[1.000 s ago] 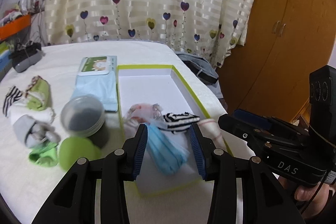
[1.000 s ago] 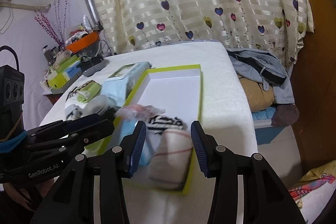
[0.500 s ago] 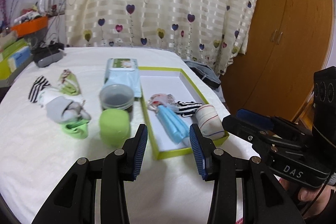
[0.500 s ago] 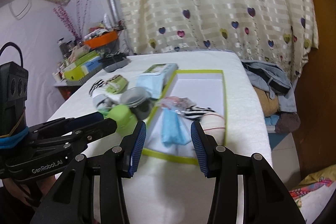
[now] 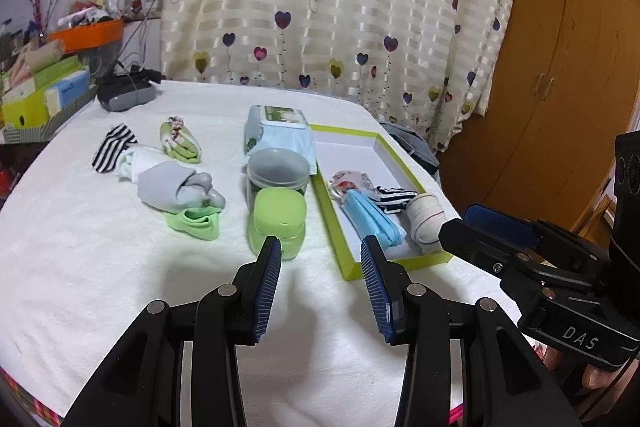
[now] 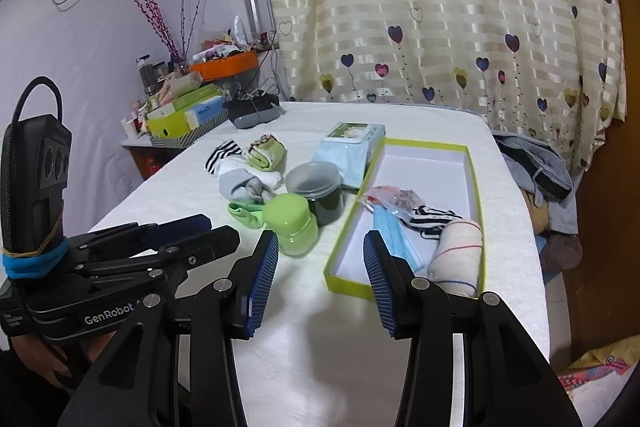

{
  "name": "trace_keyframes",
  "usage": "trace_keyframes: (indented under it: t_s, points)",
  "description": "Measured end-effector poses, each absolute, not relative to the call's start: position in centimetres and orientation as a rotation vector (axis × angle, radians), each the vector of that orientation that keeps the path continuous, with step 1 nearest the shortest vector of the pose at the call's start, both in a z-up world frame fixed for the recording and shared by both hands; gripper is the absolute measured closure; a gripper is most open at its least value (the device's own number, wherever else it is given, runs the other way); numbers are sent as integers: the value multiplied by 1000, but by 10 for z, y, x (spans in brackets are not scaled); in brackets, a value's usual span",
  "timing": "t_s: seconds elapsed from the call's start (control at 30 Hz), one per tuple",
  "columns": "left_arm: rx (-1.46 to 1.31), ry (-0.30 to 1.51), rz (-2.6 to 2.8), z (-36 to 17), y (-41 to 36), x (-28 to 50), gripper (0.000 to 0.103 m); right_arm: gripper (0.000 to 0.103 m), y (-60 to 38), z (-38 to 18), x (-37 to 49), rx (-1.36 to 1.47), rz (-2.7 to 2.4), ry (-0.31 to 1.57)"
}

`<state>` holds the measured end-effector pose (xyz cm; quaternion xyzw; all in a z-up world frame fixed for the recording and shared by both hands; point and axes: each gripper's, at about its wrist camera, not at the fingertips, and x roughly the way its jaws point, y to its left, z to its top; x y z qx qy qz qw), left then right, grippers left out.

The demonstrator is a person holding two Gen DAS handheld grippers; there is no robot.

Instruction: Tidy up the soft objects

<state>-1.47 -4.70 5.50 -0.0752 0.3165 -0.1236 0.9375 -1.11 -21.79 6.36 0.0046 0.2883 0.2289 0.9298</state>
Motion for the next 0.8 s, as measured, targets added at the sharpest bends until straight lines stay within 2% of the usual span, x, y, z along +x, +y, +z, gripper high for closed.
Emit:
trace_keyframes:
  t_s: [0.33,0.8]
  points:
    - [-203,670,-246,43,-24,-8,63,51,-200,61,-3,-16,485,603]
    - [-315,698,-130,25,39,26,63,51,-162,56,24,-60,551,645]
